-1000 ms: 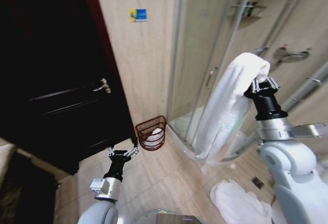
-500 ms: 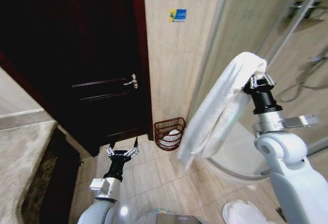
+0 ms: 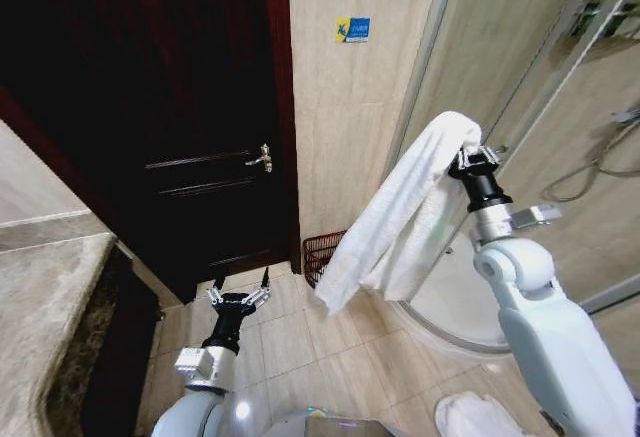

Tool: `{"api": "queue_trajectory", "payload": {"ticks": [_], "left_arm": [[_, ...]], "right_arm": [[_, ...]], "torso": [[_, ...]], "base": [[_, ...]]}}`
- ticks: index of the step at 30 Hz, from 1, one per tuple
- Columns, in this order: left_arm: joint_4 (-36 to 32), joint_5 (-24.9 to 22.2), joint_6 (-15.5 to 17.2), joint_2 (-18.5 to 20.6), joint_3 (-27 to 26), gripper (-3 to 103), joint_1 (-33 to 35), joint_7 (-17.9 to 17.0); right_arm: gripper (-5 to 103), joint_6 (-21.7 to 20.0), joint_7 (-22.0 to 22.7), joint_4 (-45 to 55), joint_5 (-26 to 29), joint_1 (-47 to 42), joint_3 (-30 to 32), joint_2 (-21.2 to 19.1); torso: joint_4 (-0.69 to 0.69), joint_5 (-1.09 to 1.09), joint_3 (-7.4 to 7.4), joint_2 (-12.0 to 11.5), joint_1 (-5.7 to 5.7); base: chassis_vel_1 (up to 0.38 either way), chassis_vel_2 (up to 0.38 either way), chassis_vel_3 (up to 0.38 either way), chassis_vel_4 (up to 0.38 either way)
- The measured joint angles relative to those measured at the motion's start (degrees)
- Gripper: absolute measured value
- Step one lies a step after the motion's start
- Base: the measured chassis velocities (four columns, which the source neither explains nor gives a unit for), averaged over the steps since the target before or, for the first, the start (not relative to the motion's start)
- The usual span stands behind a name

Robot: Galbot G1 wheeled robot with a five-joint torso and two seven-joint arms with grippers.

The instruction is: Discard the used towel into the hamper.

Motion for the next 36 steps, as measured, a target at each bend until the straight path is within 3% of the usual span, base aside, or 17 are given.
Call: {"api": "queue_trajectory", "payload": {"ticks": [24, 36], "left_arm": [[0.0, 0.0, 0.0, 0.0, 0.0, 100, 0.0, 0.0], [0.0, 0.0, 0.0, 0.0, 0.0, 100, 0.0, 0.0]], "right_arm": [[13, 2.7, 3.0, -2.1, -2.3, 2.4, -1.9, -0.2], [13, 2.3, 2.0, -2.6, -2.4, 3.1, -2.3, -0.1]], "torso": [[0.01, 0.00, 0.00, 0.0, -0.01], [0.03, 0.00, 0.00, 0.0, 0.02]], "base": [[-0.020, 0.029, 0.021, -0.023], [0.043, 0.054, 0.056, 0.049]]}}
